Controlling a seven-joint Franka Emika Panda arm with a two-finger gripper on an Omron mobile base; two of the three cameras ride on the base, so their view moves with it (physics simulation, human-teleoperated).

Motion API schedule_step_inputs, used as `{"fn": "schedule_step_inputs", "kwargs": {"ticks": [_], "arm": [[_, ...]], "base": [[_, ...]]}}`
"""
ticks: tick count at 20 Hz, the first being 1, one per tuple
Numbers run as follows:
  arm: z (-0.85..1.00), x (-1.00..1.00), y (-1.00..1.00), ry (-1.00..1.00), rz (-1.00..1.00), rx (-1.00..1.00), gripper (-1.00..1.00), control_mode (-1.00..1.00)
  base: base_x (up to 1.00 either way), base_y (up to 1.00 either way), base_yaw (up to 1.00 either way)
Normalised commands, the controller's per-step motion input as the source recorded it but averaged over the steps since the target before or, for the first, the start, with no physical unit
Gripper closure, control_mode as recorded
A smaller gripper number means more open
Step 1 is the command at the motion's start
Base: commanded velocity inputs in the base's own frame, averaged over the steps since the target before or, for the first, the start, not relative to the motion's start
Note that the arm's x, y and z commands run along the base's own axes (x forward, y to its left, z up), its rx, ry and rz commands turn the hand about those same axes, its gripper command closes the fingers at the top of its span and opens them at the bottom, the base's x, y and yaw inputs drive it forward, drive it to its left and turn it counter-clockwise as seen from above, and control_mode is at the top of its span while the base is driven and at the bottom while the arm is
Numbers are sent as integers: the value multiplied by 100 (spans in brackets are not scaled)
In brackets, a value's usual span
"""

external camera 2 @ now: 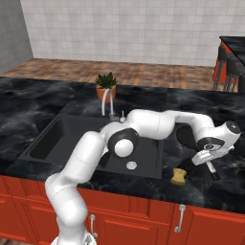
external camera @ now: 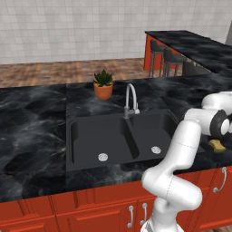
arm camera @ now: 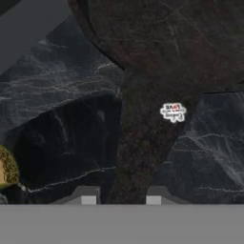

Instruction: Pick the pan and sponge and place them into the sink. Then turn on the water.

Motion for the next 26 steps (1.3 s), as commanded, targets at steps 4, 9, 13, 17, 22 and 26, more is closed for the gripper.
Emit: {"fn": "schedule_step_inputs", "kwargs": {"ticks": [4, 9, 13, 17, 22, 26], "arm": [[57, -19, 25, 0, 4, 0, 100, -100], [33, -40, 39, -1, 2, -1, 100, -100], [13, -48, 42, -4, 0, 2, 100, -100], [-8, -37, 40, -8, 1, 10, 100, -100], [4, -20, 43, -5, 2, 4, 100, -100], [31, -19, 42, -2, 1, -5, 100, -100]], "base": [[0, 0, 0], [0, 0, 0], [0, 0, 0], [0, 0, 0], [0, 0, 0], [0, 0, 0]]}}
